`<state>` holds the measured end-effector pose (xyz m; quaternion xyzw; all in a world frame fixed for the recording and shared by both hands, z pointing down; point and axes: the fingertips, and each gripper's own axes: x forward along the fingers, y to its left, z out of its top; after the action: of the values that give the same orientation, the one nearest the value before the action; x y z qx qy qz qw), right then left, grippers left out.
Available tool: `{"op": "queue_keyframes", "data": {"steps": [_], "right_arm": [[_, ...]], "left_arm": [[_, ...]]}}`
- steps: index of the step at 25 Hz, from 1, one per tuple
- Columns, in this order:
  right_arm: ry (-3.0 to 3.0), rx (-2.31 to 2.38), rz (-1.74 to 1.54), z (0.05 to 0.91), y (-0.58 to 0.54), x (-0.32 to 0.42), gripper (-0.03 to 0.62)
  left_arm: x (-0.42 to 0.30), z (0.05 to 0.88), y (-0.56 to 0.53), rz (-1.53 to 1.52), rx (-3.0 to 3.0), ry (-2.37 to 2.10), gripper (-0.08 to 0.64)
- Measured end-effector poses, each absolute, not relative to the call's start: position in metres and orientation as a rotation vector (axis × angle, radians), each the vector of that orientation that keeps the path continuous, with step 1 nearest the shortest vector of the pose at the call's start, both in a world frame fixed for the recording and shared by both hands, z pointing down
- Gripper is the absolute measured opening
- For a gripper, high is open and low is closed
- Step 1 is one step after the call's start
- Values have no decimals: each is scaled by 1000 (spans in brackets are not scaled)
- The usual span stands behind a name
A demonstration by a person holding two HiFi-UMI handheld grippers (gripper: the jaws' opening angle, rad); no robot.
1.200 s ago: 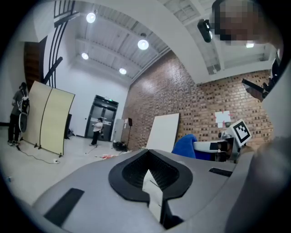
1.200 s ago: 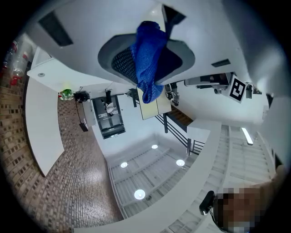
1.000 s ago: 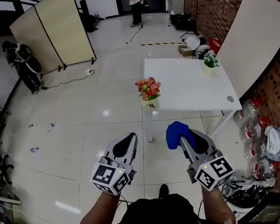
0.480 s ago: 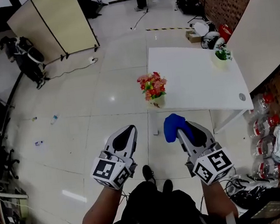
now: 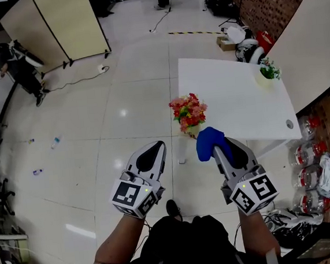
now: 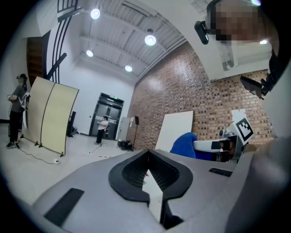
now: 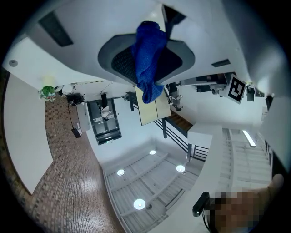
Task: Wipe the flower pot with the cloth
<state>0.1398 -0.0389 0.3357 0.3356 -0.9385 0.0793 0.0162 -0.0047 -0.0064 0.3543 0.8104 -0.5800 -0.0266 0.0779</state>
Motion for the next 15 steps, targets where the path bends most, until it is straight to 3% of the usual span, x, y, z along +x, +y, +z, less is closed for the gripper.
{"op": "queue_keyframes", "data": {"steps": [15], "right_arm": [[-2788, 799, 398, 533, -89, 54, 98]], "left_arm": [[-40, 497, -85, 13, 2229, -1746, 5]]}}
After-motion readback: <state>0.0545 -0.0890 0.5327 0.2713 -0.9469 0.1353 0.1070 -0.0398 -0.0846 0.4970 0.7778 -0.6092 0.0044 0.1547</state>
